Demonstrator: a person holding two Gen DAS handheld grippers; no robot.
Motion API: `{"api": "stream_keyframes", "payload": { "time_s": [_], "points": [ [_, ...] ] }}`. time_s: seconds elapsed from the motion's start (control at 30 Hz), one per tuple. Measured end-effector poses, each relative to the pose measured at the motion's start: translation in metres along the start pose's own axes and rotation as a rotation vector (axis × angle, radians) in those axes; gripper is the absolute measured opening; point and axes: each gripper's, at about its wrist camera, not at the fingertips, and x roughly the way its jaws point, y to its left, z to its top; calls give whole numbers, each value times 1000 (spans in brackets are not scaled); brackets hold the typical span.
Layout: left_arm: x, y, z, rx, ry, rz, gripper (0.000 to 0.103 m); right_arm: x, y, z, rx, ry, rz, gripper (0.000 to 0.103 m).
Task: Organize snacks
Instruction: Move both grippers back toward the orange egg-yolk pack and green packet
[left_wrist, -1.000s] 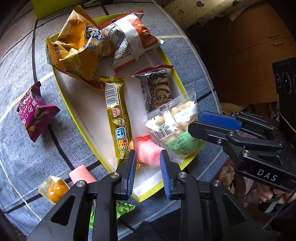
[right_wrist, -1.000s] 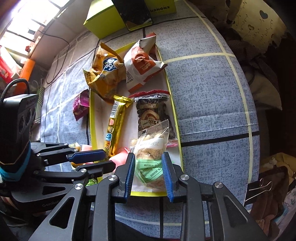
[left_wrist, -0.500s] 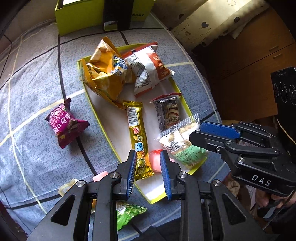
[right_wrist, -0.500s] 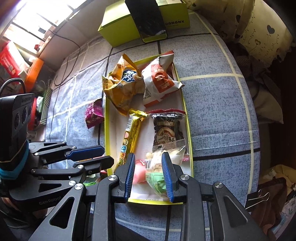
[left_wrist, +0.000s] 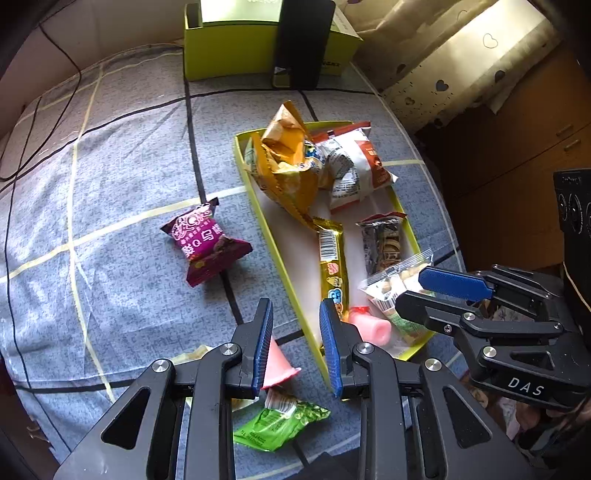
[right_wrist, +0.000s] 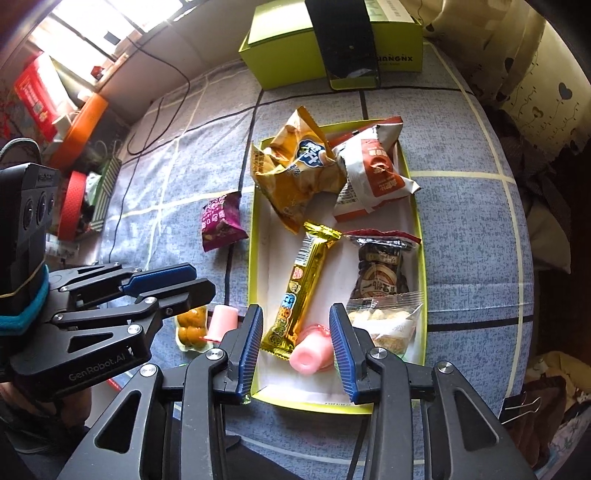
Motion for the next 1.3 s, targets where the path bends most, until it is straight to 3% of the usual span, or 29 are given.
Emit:
{"api": "stream_keyframes", "payload": {
  "time_s": [0.37, 0.7, 1.3],
  "points": [
    [-14, 31, -12, -98, -30, 42, 27, 6, 27, 2, -44, 27, 30, 36],
    [-20, 41, -20, -123, -39, 52, 27, 7, 41, -1, -68, 33, 41, 36],
    [-16, 83, -46, -232, 12, 37, 27, 18, 69, -3, -139, 68, 61, 37]
  ]
}}
